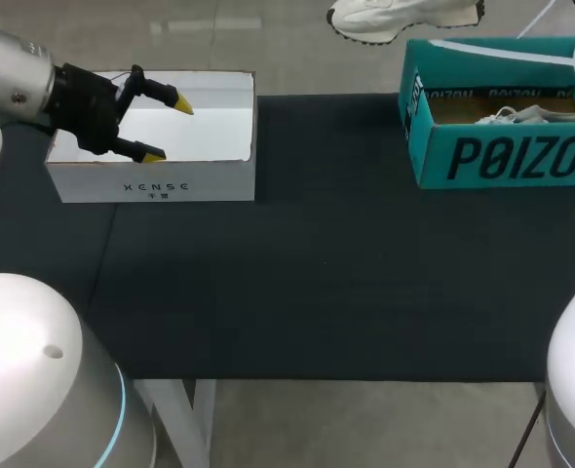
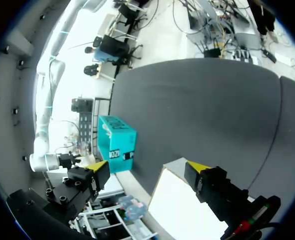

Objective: Take the shoe out of the shoebox, open the shoe tongue, remove and reinsert the insole, then place the shoe into the shoebox

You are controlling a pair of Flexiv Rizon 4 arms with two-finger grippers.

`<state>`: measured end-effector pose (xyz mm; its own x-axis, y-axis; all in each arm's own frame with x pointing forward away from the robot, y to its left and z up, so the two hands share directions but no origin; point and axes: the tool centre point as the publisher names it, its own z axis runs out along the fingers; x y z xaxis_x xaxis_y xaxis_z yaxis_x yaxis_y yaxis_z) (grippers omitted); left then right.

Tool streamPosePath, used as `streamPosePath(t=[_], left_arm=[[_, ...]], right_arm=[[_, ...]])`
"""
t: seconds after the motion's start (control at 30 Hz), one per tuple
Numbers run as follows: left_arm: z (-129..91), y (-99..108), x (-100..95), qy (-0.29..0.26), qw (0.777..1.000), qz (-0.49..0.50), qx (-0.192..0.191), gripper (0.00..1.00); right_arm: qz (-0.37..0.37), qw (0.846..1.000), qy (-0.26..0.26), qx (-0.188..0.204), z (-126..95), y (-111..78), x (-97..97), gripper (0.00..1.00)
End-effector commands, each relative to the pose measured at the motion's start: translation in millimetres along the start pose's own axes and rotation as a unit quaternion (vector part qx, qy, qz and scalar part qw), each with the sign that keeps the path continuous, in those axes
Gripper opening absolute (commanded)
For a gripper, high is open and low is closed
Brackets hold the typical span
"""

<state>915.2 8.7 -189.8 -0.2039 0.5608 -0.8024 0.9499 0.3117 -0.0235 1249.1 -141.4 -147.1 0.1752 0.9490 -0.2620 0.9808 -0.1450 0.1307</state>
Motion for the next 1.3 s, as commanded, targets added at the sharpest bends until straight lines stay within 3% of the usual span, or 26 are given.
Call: streamPosePath(t=[0.03,0.13,0.27,0.57,0.83,1.3], left_arm=[[-0.2,0.2,-0.5,0.002,1.000,0.000,0.000,1.00],[-0.2,0.2,-0.5,0.002,1.000,0.000,0.000,1.00],[-0.2,0.2,-0.5,0.002,1.000,0.000,0.000,1.00],[-0.2,0.2,-0.5,0.002,1.000,0.000,0.000,1.00],[-0.2,0.2,-0.5,0.002,1.000,0.000,0.000,1.00],[-0.2,0.2,-0.5,0.002,1.000,0.000,0.000,1.00]], right_arm=[[0.020,1.000,0.002,0.018,6.3,9.1,-23.0,0.00],[0.032,0.999,0.004,0.015,11.1,11.8,-35.2,0.00],[0.036,0.998,0.043,-0.021,15.0,12.7,-53.5,0.00],[-0.001,0.995,0.069,-0.073,26.8,2.2,-72.8,0.00],[0.052,0.996,0.038,-0.058,47.3,-5.0,-90.0,0.00],[0.077,0.994,0.030,-0.073,72.8,-15.6,-117.2,0.00]])
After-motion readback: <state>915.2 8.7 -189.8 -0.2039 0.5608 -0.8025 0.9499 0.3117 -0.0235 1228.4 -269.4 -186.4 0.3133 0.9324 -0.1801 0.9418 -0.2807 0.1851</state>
